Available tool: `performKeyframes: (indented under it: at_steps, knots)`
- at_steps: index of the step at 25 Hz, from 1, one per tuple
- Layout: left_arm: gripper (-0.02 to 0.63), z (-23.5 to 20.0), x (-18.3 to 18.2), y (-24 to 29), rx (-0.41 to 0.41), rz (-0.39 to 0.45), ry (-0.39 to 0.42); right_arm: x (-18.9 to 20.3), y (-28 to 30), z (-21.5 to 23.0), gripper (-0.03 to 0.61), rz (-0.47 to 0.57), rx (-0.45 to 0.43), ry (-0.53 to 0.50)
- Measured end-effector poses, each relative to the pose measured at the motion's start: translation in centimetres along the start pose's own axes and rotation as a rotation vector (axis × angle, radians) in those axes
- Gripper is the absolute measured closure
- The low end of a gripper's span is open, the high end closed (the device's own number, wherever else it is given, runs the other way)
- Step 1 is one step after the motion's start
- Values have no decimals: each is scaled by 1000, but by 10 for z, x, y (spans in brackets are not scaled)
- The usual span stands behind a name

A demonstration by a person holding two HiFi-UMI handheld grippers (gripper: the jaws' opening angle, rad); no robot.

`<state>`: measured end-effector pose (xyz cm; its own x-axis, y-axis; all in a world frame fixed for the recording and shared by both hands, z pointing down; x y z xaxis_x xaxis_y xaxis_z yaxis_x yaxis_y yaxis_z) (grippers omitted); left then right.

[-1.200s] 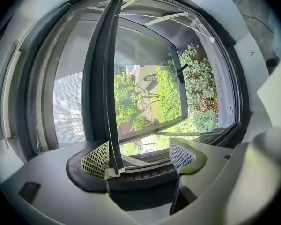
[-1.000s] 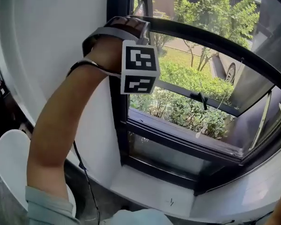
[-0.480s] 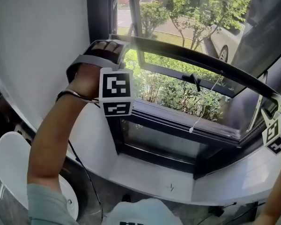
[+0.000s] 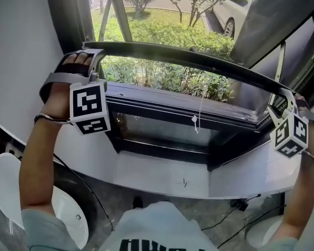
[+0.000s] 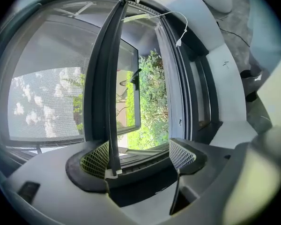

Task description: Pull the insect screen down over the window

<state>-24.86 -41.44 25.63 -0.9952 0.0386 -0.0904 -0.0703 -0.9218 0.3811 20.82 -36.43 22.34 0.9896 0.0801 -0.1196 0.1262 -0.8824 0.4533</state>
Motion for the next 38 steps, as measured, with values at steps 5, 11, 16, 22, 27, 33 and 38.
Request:
performKeyframes:
  at_steps: [5,11,16,22,27,33,38]
  knots:
    - [219,18,-5,10,59,-16,24,-1,12,-17,385,-40,-60,-19]
    - [219,81,-11,34,183,-18,65,-10,45,-76,387,-53,-192,-58]
    - [219,108,-14,44,210,-26,75,-13,58,-103,387,-57,-213,-51]
    - [219,129,-17,53,230,-39,89,-17,70,-123,387,-63,-212,-39]
    - [219,143,-20,59,244,-47,90,-17,76,-137,387,-60,-220,-14]
    - [219,173,-22,70,299,-57,106,-23,92,-166,387,-68,-261,-24]
    - [220,179,-21,73,307,-58,104,-26,94,-173,387,-66,-256,-1]
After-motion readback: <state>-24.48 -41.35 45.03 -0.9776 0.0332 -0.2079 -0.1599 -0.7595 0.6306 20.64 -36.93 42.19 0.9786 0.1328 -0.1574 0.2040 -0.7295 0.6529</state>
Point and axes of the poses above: the fingertips, and each gripper's own axes: y forward along the fingers, z to its right, x out of its underside, the point moved 7 cm from there along -y, backward along the fingers, and after that the axes turned 2 degrees about -y, right-handed, at the moved point
